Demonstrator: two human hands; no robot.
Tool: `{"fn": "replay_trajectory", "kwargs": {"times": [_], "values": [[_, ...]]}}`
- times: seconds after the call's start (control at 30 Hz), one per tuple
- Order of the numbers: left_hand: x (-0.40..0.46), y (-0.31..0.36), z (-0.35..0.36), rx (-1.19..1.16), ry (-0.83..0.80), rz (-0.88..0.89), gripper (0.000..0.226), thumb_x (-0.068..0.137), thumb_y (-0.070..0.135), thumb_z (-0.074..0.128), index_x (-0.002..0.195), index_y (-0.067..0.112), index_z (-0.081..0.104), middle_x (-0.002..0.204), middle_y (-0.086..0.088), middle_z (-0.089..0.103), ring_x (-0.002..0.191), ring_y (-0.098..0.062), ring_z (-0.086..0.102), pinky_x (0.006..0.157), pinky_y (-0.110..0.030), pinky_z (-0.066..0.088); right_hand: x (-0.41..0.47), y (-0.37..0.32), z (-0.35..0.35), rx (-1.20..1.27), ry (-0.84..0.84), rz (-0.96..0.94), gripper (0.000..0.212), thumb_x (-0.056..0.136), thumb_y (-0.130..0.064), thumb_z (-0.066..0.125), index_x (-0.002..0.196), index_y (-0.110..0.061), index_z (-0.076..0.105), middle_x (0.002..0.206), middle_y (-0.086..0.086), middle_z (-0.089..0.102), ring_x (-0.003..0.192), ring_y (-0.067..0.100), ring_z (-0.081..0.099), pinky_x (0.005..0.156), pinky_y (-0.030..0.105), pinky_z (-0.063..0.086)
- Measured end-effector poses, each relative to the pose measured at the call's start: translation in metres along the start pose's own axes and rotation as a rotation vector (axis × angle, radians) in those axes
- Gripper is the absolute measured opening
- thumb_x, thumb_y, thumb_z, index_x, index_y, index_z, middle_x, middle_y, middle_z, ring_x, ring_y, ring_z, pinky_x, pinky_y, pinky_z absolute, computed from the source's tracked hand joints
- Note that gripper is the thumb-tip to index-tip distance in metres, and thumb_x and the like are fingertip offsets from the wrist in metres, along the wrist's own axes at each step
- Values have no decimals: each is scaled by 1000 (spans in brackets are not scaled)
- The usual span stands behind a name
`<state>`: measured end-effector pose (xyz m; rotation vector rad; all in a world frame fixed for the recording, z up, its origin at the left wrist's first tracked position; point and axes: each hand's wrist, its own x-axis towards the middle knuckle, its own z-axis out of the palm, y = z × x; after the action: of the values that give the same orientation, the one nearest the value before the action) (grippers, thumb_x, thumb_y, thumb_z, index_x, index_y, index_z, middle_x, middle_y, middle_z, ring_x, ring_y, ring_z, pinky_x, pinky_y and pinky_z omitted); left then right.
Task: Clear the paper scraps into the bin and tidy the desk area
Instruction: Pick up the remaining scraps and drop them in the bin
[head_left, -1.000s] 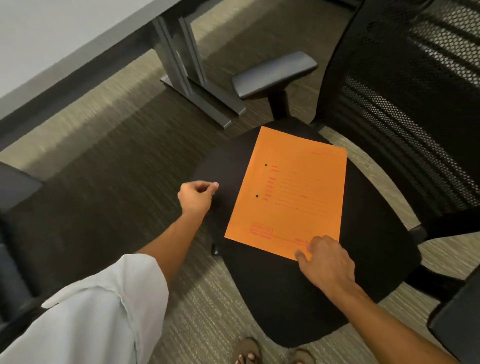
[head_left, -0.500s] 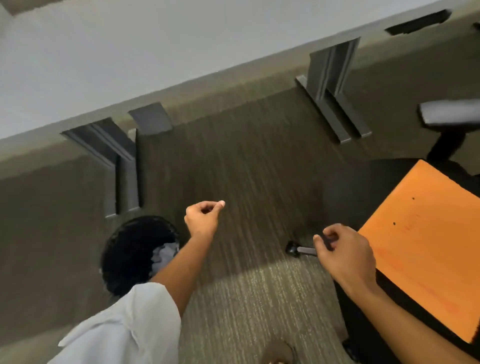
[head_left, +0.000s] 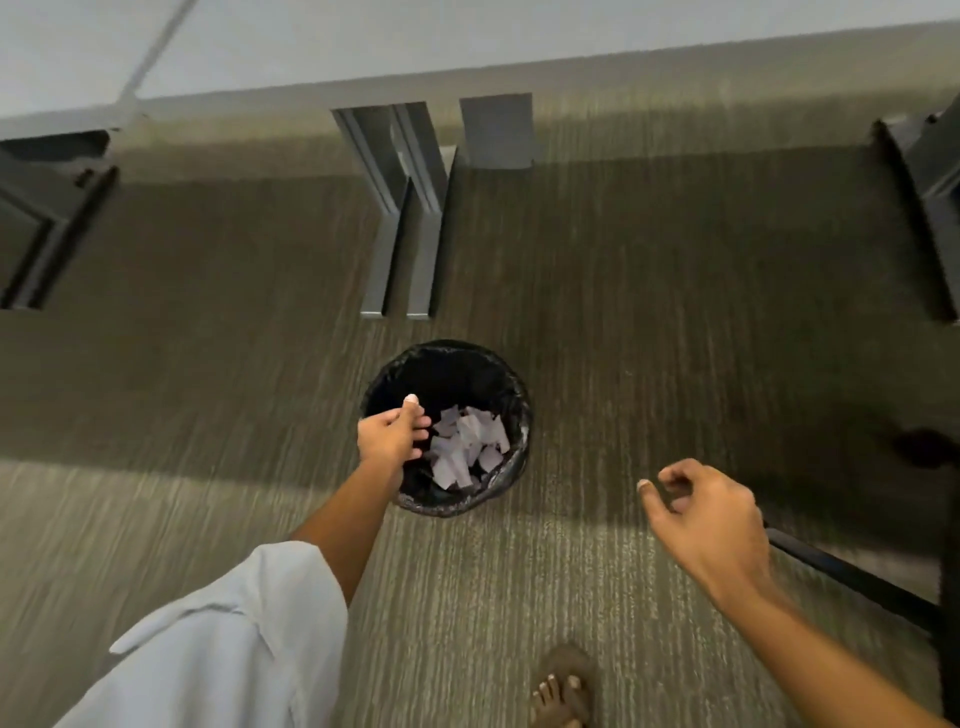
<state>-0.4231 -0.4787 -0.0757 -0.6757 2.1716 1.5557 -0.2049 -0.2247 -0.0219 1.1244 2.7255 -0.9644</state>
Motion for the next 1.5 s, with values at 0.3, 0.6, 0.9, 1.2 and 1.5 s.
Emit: {"fn": "replay_trajectory", "kwargs": {"times": [0.3,0.6,0.9,1.2,1.5], "values": [[42,-11,-4,52,11,-46,22,87,21,74,78,12,56,74,-5,65,67,-12,63,55,-26,51,5,-3,19,-83,-66,79,28,85,-39,70,99,-14,69,84,3,69,77,20,65,71,38,57],[41,-11,-7,212,22,-49,71,71,68,71,118,16,61,120,-4,62,112,-25,58,97,-46,50,0,21,9,-55,-63,109,29,85,-38,72,100,-14,68,92,3,70,79,19,66,70,35,56],[-26,8,53,869,-224,375,110,64,84,53,142,7,41,141,-18,44,134,-37,33,108,-52,35,-24,72,-46,-9,54,144,23,84,-44,66,95,-24,65,92,-6,66,80,14,63,71,36,56],[-245,-18,232,1137,-623,1023,116,60,94,38,136,8,46,137,-14,49,131,-32,38,107,-51,39,-110,229,-198,-18,211,304,29,80,-46,64,102,-26,64,99,-5,69,91,22,65,72,34,54],[-542,-95,358,918,-1122,1094,97,67,85,51,139,19,42,134,0,46,129,-18,40,101,-28,36,-288,398,-358,-101,317,422,26,77,-48,67,96,-31,63,93,-15,65,88,9,64,75,35,57]]}}
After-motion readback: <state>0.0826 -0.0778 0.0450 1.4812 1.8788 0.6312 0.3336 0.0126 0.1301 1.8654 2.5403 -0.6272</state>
